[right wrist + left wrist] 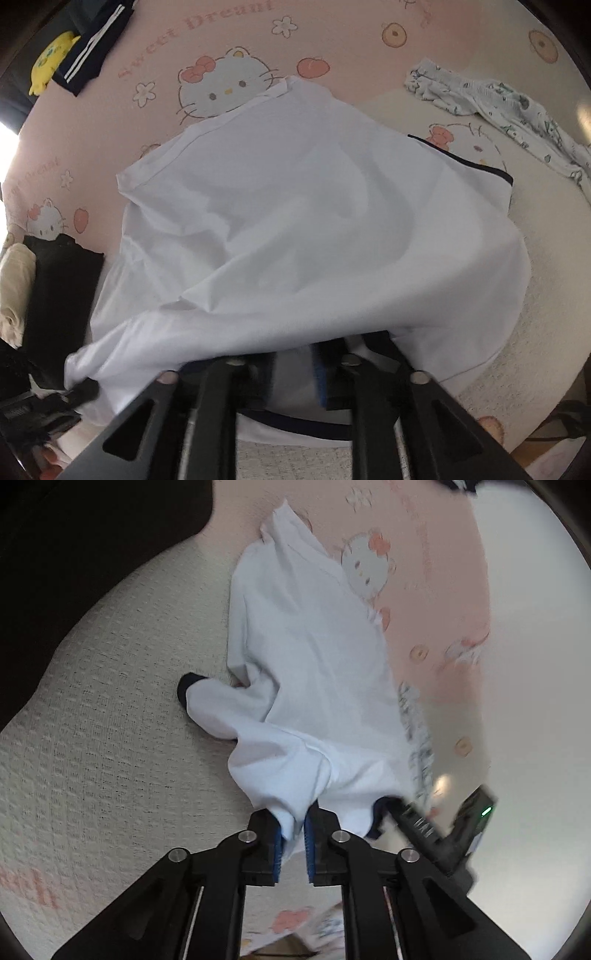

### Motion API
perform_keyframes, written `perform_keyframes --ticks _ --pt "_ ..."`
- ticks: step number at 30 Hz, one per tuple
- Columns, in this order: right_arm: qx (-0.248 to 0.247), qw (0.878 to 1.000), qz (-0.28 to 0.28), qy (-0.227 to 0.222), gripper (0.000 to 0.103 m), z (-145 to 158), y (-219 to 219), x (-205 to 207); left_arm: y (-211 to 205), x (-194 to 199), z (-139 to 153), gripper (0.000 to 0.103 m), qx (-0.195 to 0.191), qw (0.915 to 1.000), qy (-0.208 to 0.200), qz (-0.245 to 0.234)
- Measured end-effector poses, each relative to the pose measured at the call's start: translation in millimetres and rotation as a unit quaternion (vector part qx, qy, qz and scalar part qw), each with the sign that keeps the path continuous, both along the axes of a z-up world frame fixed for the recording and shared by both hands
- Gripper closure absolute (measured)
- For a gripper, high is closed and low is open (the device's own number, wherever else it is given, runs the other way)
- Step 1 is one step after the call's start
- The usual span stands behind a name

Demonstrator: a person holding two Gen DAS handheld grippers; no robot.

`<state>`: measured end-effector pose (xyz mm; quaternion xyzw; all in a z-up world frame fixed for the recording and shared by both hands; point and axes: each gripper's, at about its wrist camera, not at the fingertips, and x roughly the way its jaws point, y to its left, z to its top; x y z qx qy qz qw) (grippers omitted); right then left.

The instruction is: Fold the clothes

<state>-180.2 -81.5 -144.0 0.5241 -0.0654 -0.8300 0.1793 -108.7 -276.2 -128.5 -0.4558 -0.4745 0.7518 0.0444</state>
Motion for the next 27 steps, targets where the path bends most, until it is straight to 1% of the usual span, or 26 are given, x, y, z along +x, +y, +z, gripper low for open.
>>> perform_keyframes --ticks 1,2,3,4,5,6,9,11,13,16,18,23,25,27 --pt "0.003 1.0 0.008 -0.007 0.065 -1 -1 0 -2 0 1 0.086 0.0 1.0 0.001 0.004" --pt "0.005 1.0 0.015 -0.014 0.059 -1 -2 1 -4 1 3 0.073 -0.001 1.0 0.003 0.009" --pt "0.001 0.999 0.021 -0.025 0.049 -2 -1 3 -6 2 4 0.052 -0.002 0.9999 0.006 0.011" --pt "-0.004 0.999 0.027 -0.035 0.045 -3 -1 5 -9 3 6 0.041 -0.002 0.9999 0.008 0.013" --pt "-0.009 0.998 0.032 -0.046 0.045 -4 0 8 -12 4 4 0.026 0.007 0.9998 0.002 0.018" --pt "-0.016 0.998 0.035 -0.053 0.045 -5 1 10 -15 5 2 0.025 0.015 0.9996 -0.004 0.023" --pt "-0.044 0.996 0.049 -0.063 0.044 -3 3 18 -19 1 -3 0.025 0.023 0.9988 -0.017 0.04" --pt "-0.071 0.993 0.053 -0.072 0.044 -2 5 21 -24 -2 -6 0.025 0.011 0.9985 -0.024 0.048" --pt "-0.092 0.991 0.048 -0.081 0.04 -1 9 21 -30 -3 -10 0.025 0.014 0.9982 -0.023 0.054" --pt "-0.092 0.992 0.047 -0.078 0.039 1 11 24 -33 -9 -15 0.025 0.018 0.9979 -0.019 0.059" --pt "-0.086 0.992 0.05 -0.082 0.039 1 11 26 -34 -12 -18 0.025 0.011 0.9978 -0.013 0.064" --pt "-0.034 0.996 0.066 -0.058 0.038 7 5 34 -33 -13 -18 0.026 -0.013 0.9977 0.003 0.067" --pt "-0.024 0.996 0.077 -0.049 0.038 9 2 39 -30 -11 -18 0.026 -0.015 0.9979 0.005 0.062" --pt "-0.027 0.995 0.089 -0.046 0.038 11 -2 43 -29 -8 -17 0.026 -0.016 0.9977 0.007 0.065"
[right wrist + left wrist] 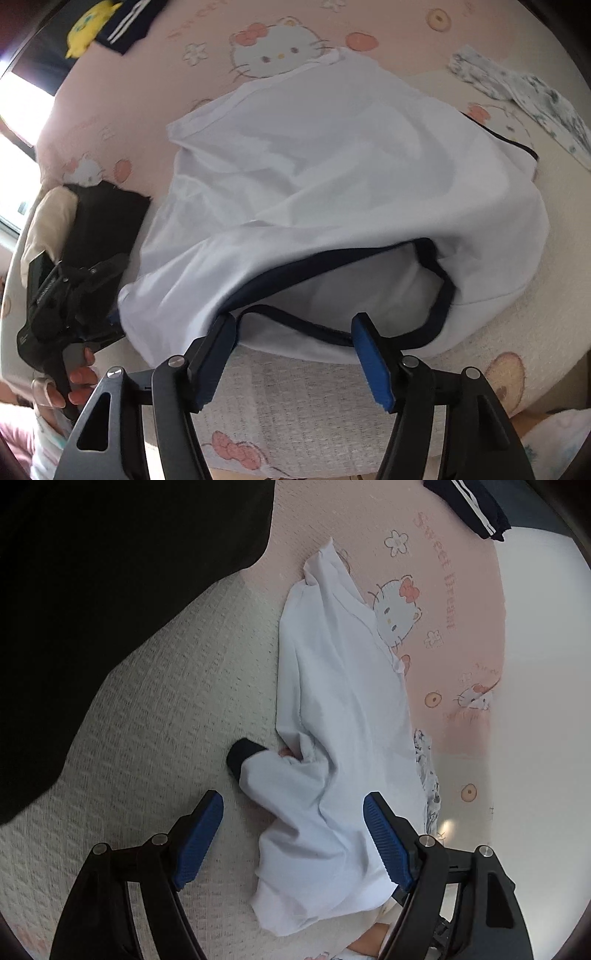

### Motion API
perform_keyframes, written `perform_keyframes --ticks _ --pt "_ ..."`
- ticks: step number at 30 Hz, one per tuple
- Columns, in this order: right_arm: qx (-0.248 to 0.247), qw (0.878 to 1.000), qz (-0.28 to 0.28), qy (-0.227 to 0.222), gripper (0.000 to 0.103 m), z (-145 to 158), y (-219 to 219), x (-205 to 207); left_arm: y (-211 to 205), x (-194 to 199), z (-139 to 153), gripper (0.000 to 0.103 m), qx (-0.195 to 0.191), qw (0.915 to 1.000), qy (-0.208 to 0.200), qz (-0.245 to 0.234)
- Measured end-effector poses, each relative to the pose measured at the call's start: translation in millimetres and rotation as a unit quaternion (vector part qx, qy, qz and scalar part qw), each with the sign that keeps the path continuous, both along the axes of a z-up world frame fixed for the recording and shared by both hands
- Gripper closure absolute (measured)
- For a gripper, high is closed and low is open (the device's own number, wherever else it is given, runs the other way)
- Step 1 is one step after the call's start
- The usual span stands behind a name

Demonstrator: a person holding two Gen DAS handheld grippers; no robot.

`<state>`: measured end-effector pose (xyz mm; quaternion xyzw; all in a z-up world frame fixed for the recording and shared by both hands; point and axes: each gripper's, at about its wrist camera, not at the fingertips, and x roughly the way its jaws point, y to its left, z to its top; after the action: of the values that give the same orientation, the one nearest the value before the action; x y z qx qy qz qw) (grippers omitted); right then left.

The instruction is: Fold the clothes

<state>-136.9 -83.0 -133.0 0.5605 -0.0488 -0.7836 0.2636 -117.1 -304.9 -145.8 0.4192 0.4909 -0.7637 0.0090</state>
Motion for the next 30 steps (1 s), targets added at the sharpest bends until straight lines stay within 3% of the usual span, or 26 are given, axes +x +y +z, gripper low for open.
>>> perform_keyframes --ticks 8,10,17,22,24,30 --pt "-0.014 1.0 0.025 -0.004 0.038 3 -4 11 12 5 6 0.026 -0.023 0.9994 -0.01 -0.024" --pt "-0.028 0.999 0.032 0.0 0.033 4 -6 10 14 7 7 0.026 -0.028 0.9991 -0.012 -0.03" --pt "-0.134 0.991 0.014 -0.026 0.027 1 -7 -2 26 4 13 0.026 -0.069 0.9965 -0.019 -0.044" --pt "-0.189 0.98 -0.03 -0.053 0.027 -15 -9 -23 29 -1 14 0.029 -0.087 0.9961 0.002 -0.014" --pt "-0.181 0.981 -0.047 -0.06 0.027 -21 -12 -31 31 -5 13 0.042 -0.096 0.9953 -0.001 -0.012" --pt "-0.164 0.982 -0.053 -0.077 0.027 -32 -22 -39 38 -16 3 0.045 -0.094 0.9952 -0.017 -0.021"
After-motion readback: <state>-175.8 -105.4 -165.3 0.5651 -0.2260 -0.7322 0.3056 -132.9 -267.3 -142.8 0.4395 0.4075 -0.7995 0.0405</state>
